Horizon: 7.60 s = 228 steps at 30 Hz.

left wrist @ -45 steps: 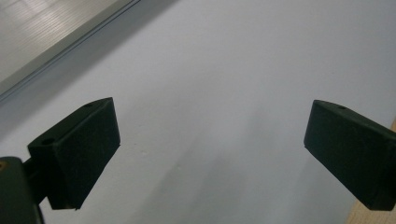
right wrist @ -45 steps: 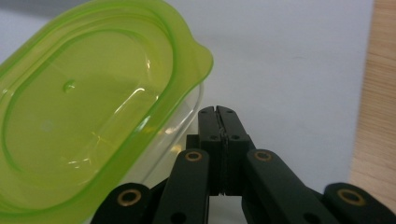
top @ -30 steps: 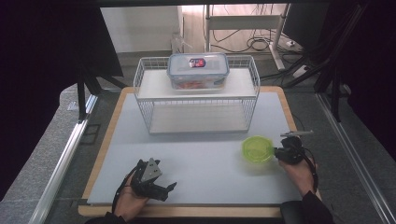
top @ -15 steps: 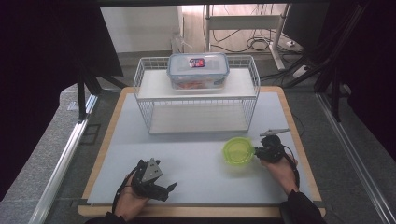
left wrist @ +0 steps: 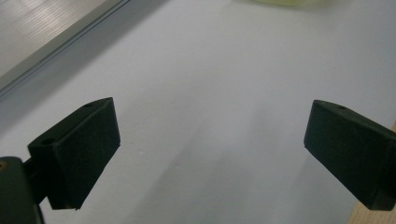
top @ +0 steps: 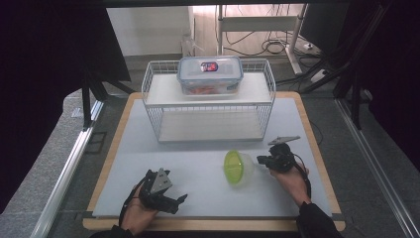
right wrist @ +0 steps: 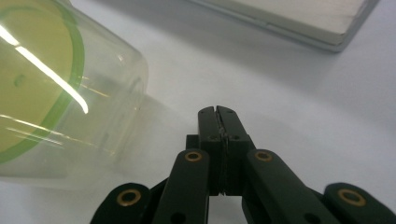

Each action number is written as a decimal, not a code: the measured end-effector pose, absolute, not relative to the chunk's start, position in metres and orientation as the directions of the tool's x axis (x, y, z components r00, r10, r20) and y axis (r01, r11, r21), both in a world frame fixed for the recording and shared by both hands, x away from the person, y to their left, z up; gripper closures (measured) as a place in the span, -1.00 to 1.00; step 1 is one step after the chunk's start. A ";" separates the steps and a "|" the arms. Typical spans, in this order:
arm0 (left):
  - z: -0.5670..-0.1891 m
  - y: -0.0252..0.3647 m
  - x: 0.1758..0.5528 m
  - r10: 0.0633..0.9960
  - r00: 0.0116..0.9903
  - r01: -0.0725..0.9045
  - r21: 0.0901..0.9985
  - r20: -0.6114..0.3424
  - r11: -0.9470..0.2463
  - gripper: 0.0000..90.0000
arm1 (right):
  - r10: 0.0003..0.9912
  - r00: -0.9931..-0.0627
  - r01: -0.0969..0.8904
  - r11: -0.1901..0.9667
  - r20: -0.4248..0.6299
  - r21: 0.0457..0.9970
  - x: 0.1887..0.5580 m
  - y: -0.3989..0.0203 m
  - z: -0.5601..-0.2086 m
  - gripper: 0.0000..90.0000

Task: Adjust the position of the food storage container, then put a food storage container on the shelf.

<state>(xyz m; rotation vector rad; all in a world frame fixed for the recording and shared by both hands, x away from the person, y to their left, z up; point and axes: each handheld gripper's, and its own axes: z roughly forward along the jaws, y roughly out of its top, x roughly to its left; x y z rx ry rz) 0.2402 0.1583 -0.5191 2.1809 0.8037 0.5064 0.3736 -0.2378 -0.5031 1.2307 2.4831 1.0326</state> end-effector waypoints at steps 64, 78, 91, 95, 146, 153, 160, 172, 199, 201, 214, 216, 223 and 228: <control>-0.520 0.157 0.240 0.677 0.727 0.386 0.748 0.113 -0.540 -0.92 | 0.797 -0.604 0.537 0.412 -0.006 0.736 0.371 -0.251 -0.467 0.93; -0.521 0.156 0.240 0.676 0.729 0.389 0.744 0.112 -0.543 -0.92 | 0.799 -0.601 0.581 0.423 0.016 0.695 0.367 -0.251 -0.477 0.95; -0.520 0.156 0.240 0.676 0.728 0.387 0.745 0.114 -0.543 -0.92 | 0.743 -0.661 0.594 0.435 0.102 0.677 0.351 -0.228 -0.482 0.97; -0.520 0.156 0.240 0.676 0.728 0.387 0.746 0.114 -0.542 -0.92 | 0.716 -0.687 0.584 0.443 0.123 0.680 0.343 -0.217 -0.483 0.96; -0.521 0.155 0.240 0.671 0.733 0.386 0.744 0.112 -0.545 -0.92 | 0.698 -0.710 0.500 0.404 0.095 0.766 0.332 -0.221 -0.465 -0.30; -0.521 0.155 0.240 0.671 0.733 0.386 0.744 0.112 -0.545 -0.92 | 0.636 -0.757 0.499 0.419 0.147 0.758 0.330 -0.202 -0.466 -0.01; -0.521 0.155 0.240 0.668 0.735 0.385 0.743 0.113 -0.548 -0.92 | 0.595 -0.753 0.580 0.396 0.282 0.712 0.341 -0.194 -0.476 0.29; -0.521 0.154 0.240 0.665 0.738 0.380 0.743 0.116 -0.551 -0.92 | 0.544 -0.686 0.706 0.338 0.483 0.623 0.357 -0.197 -0.492 0.77; -0.521 0.154 0.240 0.665 0.738 0.381 0.741 0.118 -0.554 -0.92 | 0.433 -0.608 0.782 0.184 0.665 0.596 0.359 -0.210 -0.477 0.87; -0.521 0.153 0.240 0.665 0.738 0.381 0.741 0.117 -0.553 -0.92 | 0.433 -0.613 0.776 0.173 0.661 0.606 0.360 -0.212 -0.474 0.87; -0.518 0.156 0.239 0.667 0.738 0.369 0.766 0.103 -0.526 -0.93 | 0.381 -0.648 0.734 0.082 0.659 0.674 0.368 -0.217 -0.425 0.87; -0.518 0.155 0.239 0.665 0.739 0.367 0.765 0.106 -0.529 -0.93 | 0.381 -0.655 0.725 0.074 0.653 0.684 0.370 -0.216 -0.414 0.87; -0.518 0.156 0.240 0.665 0.739 0.365 0.765 0.109 -0.531 -0.93 | 0.361 -0.683 0.694 0.052 0.635 0.718 0.381 -0.210 -0.376 0.87; -0.518 0.156 0.240 0.666 0.738 0.365 0.768 0.106 -0.526 -0.93 | 0.347 -0.693 0.677 0.012 0.632 0.736 0.392 -0.207 -0.351 0.87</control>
